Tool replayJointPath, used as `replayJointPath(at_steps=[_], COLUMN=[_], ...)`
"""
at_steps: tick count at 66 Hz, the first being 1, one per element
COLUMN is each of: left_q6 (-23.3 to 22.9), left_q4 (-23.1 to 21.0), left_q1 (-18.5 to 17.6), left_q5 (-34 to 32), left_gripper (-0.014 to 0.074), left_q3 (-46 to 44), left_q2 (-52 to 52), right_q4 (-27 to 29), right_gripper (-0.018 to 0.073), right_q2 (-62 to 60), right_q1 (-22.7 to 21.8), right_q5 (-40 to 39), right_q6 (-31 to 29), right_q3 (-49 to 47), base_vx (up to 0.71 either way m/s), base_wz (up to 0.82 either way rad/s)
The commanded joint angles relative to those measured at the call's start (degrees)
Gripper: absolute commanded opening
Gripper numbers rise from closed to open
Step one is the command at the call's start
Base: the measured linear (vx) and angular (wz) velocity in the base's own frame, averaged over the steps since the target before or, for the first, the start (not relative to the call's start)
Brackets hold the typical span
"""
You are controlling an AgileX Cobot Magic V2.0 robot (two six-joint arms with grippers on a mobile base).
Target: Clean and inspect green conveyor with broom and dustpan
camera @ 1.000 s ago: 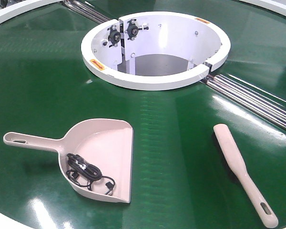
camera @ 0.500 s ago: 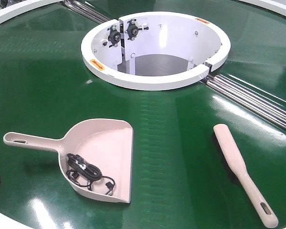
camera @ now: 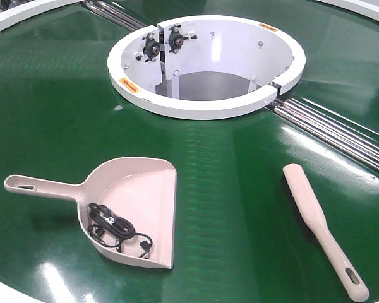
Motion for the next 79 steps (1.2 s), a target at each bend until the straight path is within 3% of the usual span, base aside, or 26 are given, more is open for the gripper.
replayJointPath(at_steps=[1, 16, 23, 40, 49, 57, 79], left_q6=[-0.76, -0.76, -0.76, -0.88, -0.79, -0.79, -0.79], left_q4=[-0.48, -0.3, -0.06, -5.25, -4.9, -4.97, -4.97], left_q1=[-0.15, -0.15, 0.18, 11.13, 15.44, 15.66, 15.67], left_q5=[-3.54, -3.76, -7.51, -13.83, -8.11, -5.49, -6.36], left_gripper=[-0.0008, -0.0008, -0.0008, -0.0008, -0.0008, -0.0008, -0.0008], left_q3=[-1.94, -1.94, 0.85, 11.25, 11.24, 11.24, 11.2], left_q2=[0.36, 0.36, -0.45, -13.89, -19.49, -19.57, -19.57], right_q4=[0.01, 0.01, 0.01, 0.01, 0.01, 0.01, 0.01], right_gripper=[-0.001, -0.001, -0.001, -0.001, -0.001, -0.001, -0.001], right_q2=[1.16, 1.16, 1.16, 1.16, 1.16, 1.16, 1.16], right_q1=[0.19, 0.19, 0.19, 0.19, 0.19, 0.19, 0.19], right_q5=[-4.65, -4.65, -4.65, -4.65, -4.54, -4.48, -4.48], right_q6=[-0.09, -0.09, -0.09, -0.09, -0.08, -0.08, -0.08], right_q3=[-1.63, -1.63, -1.63, -1.63, -1.63, -1.63, -1.63], base_vx=[0.0, 0.0, 0.0, 0.0, 0.0, 0.0, 0.0], base_wz=[0.0, 0.0, 0.0, 0.0, 0.0, 0.0, 0.0])
